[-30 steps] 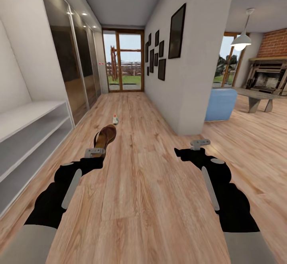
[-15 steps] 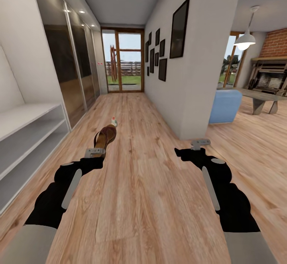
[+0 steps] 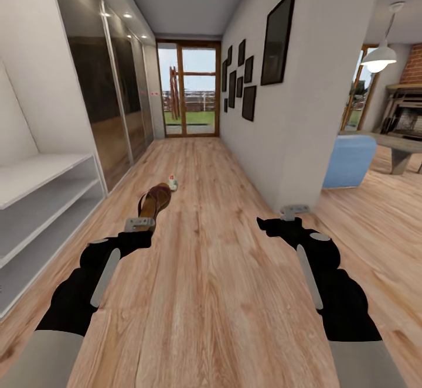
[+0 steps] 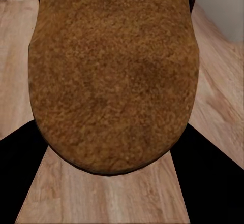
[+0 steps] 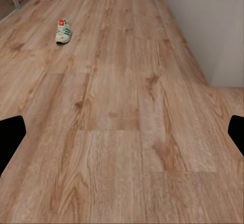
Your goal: Pick up the two gym shoes and the two sandals from the corridor floor and place them onto the hallstand (shoe rack) in the corridor, making sure they are on the rack and not on the floor. Arrange them so the two gym shoes are next to each other and the two sandals are next to each other.
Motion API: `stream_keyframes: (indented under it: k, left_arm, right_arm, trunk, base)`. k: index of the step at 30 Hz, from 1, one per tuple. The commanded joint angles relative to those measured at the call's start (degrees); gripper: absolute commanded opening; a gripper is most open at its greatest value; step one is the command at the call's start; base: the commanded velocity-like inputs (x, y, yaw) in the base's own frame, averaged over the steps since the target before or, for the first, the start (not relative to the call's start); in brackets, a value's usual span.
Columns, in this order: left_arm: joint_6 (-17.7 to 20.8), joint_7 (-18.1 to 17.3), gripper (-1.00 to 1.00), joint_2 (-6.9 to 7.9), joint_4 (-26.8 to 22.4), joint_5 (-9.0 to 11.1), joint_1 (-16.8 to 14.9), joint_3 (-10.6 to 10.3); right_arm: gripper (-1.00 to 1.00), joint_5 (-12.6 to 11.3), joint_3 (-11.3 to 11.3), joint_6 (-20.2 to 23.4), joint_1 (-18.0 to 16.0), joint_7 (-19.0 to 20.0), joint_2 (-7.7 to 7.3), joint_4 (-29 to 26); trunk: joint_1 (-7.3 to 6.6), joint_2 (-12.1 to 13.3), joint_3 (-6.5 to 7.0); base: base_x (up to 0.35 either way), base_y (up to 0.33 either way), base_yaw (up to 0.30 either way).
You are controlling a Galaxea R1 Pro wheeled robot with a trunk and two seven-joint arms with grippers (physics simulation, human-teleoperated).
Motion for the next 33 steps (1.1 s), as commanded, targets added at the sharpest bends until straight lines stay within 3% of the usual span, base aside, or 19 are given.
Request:
stream_keyframes:
  k: [1, 33]
  left_arm:
    - [0.2, -0.1, -1.0, 0.03, 0.0, 0.1, 0.0, 0.0]
    - [0.3, -0.1, -1.0, 0.03, 0.0, 0.1, 0.0, 0.0]
  right_arm:
    - [1.0, 0.1, -0.1, 0.3, 0.0, 0.2, 0.02, -0.1]
    - [1.0, -0.1, -0.1, 0.4, 0.0, 0.3, 0.0, -0.1]
  trunk:
    - [0.02, 0.0, -0.05]
    - [0.02, 0.0, -0.04]
  base:
    - [0.349, 0.0, 0.115]
    - [0.349, 0.0, 0.007]
